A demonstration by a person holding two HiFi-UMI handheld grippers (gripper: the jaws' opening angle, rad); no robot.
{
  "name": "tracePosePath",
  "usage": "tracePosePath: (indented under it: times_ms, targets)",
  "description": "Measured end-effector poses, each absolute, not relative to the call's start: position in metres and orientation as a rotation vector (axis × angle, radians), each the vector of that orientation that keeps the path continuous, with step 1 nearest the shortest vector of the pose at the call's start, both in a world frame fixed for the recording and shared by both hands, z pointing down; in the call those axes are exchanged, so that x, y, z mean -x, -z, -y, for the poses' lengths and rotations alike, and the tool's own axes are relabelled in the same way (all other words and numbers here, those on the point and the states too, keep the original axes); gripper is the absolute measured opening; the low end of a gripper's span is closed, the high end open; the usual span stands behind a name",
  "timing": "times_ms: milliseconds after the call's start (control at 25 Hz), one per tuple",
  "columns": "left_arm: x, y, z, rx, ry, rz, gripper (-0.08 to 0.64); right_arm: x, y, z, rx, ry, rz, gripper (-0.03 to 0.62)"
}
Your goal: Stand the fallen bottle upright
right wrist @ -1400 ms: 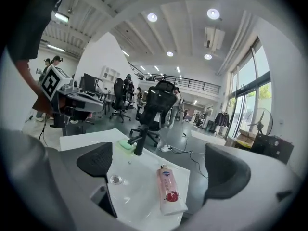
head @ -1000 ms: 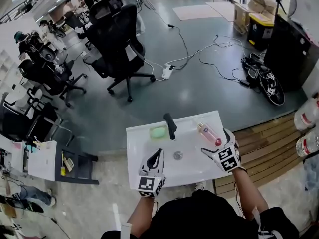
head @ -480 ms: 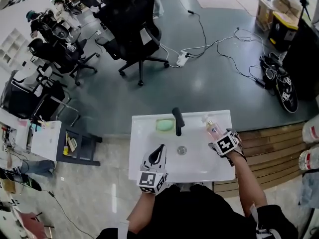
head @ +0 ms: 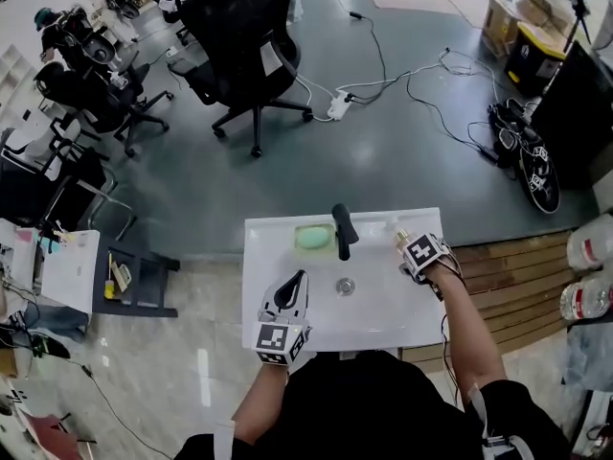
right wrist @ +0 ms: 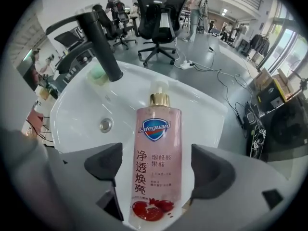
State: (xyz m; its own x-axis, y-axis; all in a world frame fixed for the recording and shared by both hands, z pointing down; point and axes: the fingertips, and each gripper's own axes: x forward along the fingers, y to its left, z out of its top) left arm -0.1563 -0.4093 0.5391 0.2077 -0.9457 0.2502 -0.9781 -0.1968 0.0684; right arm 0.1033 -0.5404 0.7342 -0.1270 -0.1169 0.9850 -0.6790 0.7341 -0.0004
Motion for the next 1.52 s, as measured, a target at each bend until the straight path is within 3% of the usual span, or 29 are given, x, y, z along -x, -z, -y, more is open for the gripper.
tracePosePath:
  times_ms: [120, 240, 320, 1520]
  targets:
    - [0.169, -0.546, 0.410, -2.266, -0.231, 1.826, 0.018, -0.098, -0.743, 0.541, -0.629, -0.539, 1.620, 0.444]
    - [0.179, -0.549, 0.410, -2.253, -0.219, 1.821, 0.018, -0.095, -0.745, 0.546, -0.627, -0.514, 1.600, 0.356]
    - [0.183, -0.551, 0.408, -2.244, -0.208, 1.817, 0.018, -0.093, -0.747, 0.547, -0.627, -0.508, 1.600, 0.333]
    - [0.177, -0.567, 0.405, -2.246, -0.215, 1.773, 0.018, -0.102, -0.706, 0.542, -0.738, -0.478, 1.822, 0.310]
